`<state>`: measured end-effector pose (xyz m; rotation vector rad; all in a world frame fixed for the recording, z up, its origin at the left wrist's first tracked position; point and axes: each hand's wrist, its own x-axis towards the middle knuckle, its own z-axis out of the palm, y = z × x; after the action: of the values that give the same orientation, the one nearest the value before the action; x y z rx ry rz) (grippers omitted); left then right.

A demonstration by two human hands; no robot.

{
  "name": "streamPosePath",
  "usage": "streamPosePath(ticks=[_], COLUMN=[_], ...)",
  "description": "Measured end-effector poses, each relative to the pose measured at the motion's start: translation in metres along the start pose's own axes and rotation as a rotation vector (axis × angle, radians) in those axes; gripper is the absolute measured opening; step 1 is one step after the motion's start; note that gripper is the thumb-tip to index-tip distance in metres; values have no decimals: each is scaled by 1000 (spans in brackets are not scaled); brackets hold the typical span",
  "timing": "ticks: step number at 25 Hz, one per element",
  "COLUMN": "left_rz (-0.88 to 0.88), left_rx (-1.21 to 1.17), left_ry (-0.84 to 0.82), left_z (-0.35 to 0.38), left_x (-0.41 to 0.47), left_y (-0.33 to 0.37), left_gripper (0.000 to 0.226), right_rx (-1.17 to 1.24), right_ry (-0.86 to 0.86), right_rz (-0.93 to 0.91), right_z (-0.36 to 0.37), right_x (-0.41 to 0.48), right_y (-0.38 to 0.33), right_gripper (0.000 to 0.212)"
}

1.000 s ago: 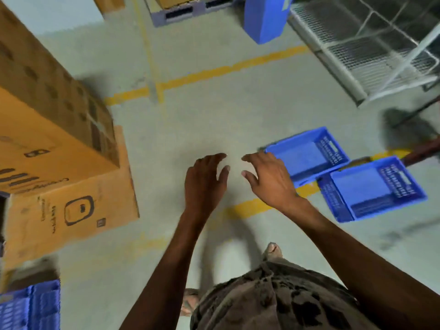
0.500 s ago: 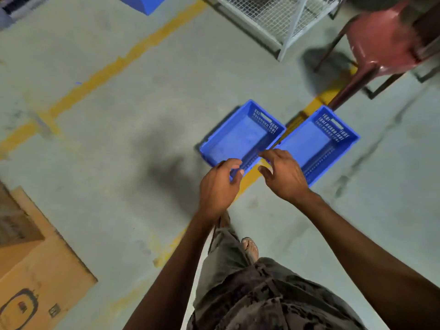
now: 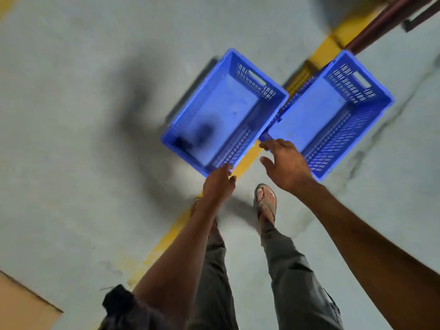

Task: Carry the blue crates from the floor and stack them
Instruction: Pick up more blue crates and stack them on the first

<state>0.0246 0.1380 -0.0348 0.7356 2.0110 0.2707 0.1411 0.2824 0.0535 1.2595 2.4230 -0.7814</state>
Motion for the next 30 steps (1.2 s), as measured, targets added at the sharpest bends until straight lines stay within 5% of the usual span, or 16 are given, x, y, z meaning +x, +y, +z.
streamPosePath(ticks=[5,11,15,20,22,26,30], left_rz=[12,55,-14,58,70,10,-43], left_rx=[113,368,316,269,307,252,-105], left_ry=[55,119,247,308,281,388,418], left_z=[121,147,49,-105,-136,-162,-186], left_x=[141,197,138,19,-49,-186,-279], left_y=[-26,-40,-32,7,22,40,71], left_gripper=[72,36,45,25,23,32,42], right_rx=[17,5,-9,-347,-473,-543,-471], right_ry=[-21,-86,-94,62,47,-275,-48], right_rz=[-30,-76,-103,-466,-565,-625,-828], right_z=[88,131,98,7,-43,-128,-174], right_x=[93,126,118,93,80,25,-65], right_y=[69,104,74,1,-26,-60,-93], right_gripper=[33,32,43,107,95,49,35])
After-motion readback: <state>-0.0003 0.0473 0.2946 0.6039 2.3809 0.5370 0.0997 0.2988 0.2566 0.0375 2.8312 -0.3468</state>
